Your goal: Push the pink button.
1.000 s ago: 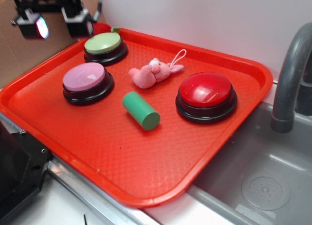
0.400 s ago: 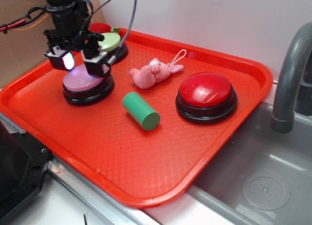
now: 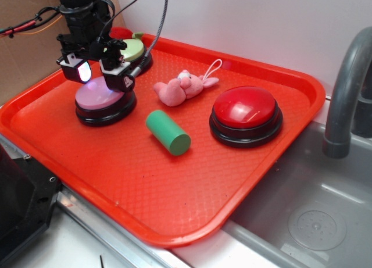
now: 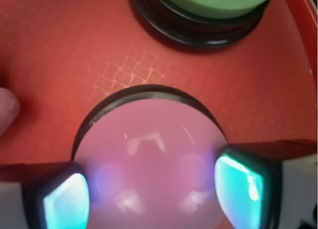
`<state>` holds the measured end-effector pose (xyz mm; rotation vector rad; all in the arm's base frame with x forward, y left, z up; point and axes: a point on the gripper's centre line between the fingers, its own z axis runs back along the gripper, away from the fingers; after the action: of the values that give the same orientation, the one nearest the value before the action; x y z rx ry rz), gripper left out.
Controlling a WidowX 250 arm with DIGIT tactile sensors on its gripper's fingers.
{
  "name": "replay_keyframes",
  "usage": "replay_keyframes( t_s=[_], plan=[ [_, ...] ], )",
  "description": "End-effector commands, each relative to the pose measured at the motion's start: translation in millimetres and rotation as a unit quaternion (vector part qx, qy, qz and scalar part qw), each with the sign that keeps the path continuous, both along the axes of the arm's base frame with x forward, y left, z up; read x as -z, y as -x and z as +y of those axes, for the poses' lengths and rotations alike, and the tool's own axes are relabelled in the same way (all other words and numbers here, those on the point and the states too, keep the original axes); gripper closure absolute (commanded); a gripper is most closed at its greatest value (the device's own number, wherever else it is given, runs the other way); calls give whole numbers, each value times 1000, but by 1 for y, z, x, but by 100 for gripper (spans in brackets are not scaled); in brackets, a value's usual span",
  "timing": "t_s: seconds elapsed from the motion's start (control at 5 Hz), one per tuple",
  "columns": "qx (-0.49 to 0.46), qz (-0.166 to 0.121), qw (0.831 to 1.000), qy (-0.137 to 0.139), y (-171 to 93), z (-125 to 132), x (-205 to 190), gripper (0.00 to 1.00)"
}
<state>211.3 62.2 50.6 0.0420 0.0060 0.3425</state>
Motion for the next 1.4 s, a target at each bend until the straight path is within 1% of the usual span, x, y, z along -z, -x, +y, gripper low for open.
replay_keyframes(
  t_s=[0.0, 0.2, 0.4, 0.8, 1.0, 1.2],
  plan=[
    [9, -19, 1000, 1, 13, 11, -39, 0],
    [1, -28, 1000, -13, 15, 8, -56, 0],
    [10, -32, 999, -6, 10, 5, -66, 0],
    [19, -32, 999, -9, 9, 5, -79, 0],
    [23, -41, 999, -10, 9, 4, -90, 0],
    [26, -41, 999, -20, 10, 2, -97, 0]
  ],
)
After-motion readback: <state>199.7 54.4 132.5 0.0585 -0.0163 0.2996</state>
